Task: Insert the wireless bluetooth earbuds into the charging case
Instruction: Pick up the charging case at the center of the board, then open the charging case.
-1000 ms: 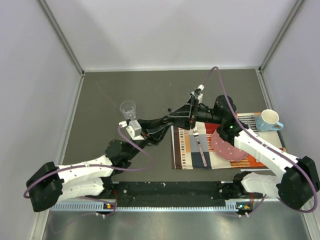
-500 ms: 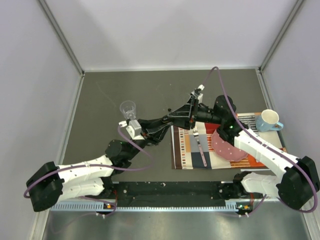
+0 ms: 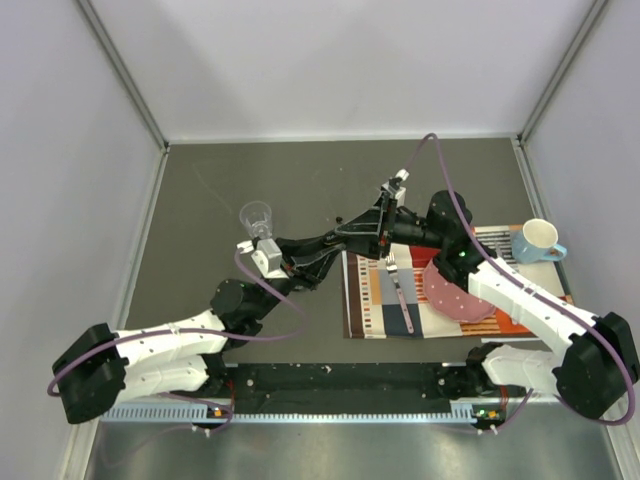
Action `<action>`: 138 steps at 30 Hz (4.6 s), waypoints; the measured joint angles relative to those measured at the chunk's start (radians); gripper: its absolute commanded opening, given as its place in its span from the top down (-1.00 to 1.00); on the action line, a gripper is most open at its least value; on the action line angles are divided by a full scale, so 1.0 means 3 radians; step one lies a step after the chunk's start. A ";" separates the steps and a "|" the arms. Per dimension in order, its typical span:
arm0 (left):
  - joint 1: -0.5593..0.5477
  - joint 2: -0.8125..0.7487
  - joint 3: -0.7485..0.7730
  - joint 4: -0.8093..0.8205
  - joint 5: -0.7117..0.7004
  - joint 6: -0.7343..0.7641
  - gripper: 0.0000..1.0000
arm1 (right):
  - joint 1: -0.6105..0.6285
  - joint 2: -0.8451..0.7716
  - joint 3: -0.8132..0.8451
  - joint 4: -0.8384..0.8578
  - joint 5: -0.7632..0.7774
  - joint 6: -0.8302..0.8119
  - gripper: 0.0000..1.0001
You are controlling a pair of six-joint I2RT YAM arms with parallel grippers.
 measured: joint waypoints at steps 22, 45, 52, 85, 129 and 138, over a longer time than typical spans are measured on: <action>0.0006 -0.0055 -0.0067 -0.0081 -0.0013 -0.0001 1.00 | -0.0011 -0.0207 0.0189 -0.0937 0.0327 -0.0889 -0.74; 0.0010 -0.0370 -0.0504 0.0415 0.0518 0.0193 1.00 | 0.0233 -0.0519 0.1040 -0.2248 0.0392 -0.3365 -0.72; 0.0013 -0.0220 -0.0502 0.0417 0.0711 0.0214 1.00 | 0.0318 -0.0390 0.1040 -0.2397 0.0387 -0.3471 -0.71; 0.0032 -0.0509 -0.0429 0.0397 0.1052 0.0225 1.00 | 0.0551 -0.0135 0.1386 -0.2579 0.0590 -0.3499 -0.71; 0.0031 -0.0946 -0.0464 -0.0201 0.0735 0.0587 1.00 | 0.0529 0.0182 0.0958 -0.1555 -0.0144 -0.2098 0.92; 0.0031 -0.0946 -0.0464 -0.0230 0.0717 0.0585 1.00 | 0.0529 0.0174 0.0958 -0.1579 -0.0092 -0.2154 0.99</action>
